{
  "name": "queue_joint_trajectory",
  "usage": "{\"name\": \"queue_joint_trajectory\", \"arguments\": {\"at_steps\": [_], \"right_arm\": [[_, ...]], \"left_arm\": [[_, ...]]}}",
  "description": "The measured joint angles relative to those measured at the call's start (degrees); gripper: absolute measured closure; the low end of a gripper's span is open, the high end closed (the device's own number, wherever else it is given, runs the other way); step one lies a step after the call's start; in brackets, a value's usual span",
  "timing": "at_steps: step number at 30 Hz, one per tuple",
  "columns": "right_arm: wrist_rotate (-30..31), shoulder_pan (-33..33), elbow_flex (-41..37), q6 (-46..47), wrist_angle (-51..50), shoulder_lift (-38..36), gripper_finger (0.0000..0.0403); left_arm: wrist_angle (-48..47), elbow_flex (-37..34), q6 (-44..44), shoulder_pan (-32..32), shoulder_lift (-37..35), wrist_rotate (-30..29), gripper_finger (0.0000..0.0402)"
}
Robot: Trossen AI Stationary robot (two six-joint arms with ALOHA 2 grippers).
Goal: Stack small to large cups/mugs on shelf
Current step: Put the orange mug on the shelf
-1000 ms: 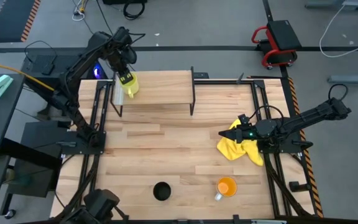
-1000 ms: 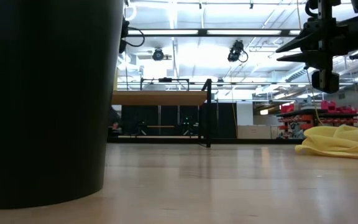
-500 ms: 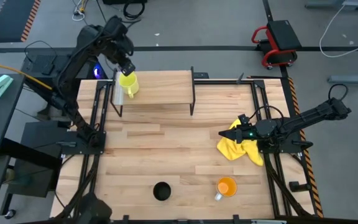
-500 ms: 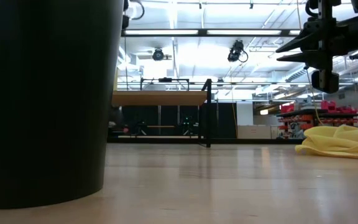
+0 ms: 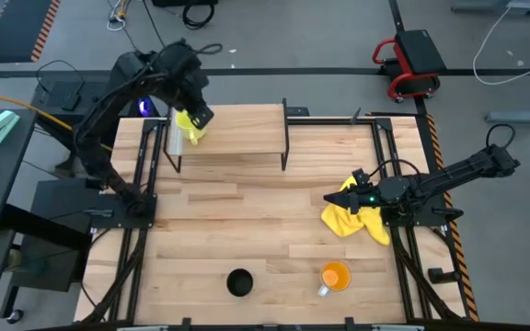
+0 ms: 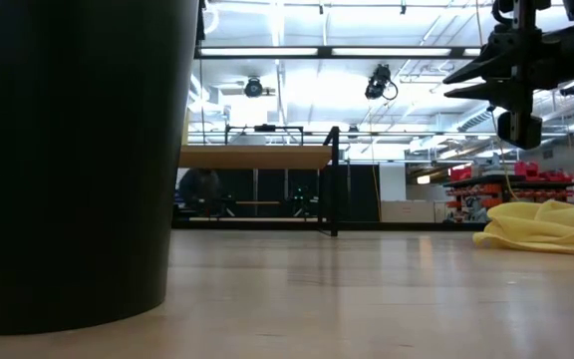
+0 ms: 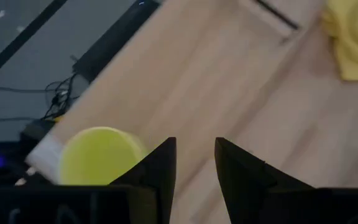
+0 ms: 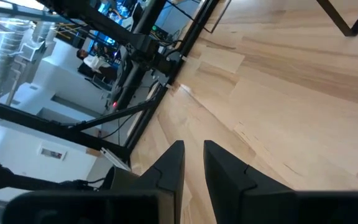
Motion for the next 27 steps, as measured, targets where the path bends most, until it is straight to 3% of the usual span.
{"name": "queue_joint_trajectory", "arguments": {"at_steps": [5, 11, 16, 18, 21, 24, 27], "right_arm": [[-0.9, -0.4, 0.0, 2.6, 0.2, -0.1, 0.0336], [-9.0, -0.4, 0.1, 4.2, 10.6, -0.1, 0.0336], [-14.8, 0.5, 7.2, 1.9, 12.5, -0.1, 0.0336], [-17.3, 1.9, 12.3, 0.7, 5.9, -0.1, 0.0336], [-17.2, 6.2, 21.7, 0.1, -13.4, 0.3, 0.0343], [-11.1, 12.9, 30.7, 2.8, -34.4, 2.5, 0.0356], [-4.5, 20.6, 37.4, 8.3, -48.4, 6.2, 0.0372]], "left_arm": [[0.0, 0.0, -6.5, -8.9, -1.0, -0.2, 0.0291], [0.0, 0.0, -13.1, -19.8, -1.2, -2.3, 0.029], [0.0, 0.0, -18.9, -28.1, -1.2, -7.3, 0.0293], [0.0, 0.0, -21.2, -31.1, -1.2, -9.4, 0.0296], [0.0, 0.0, -23.7, -35.4, -1.2, -11.9, 0.0296], [0.1, 0.0, -25.5, -38.9, -1.2, -14.2, 0.0295], [0.1, 0.0, -26.8, -41.7, -1.2, -16.7, 0.0295]]}}
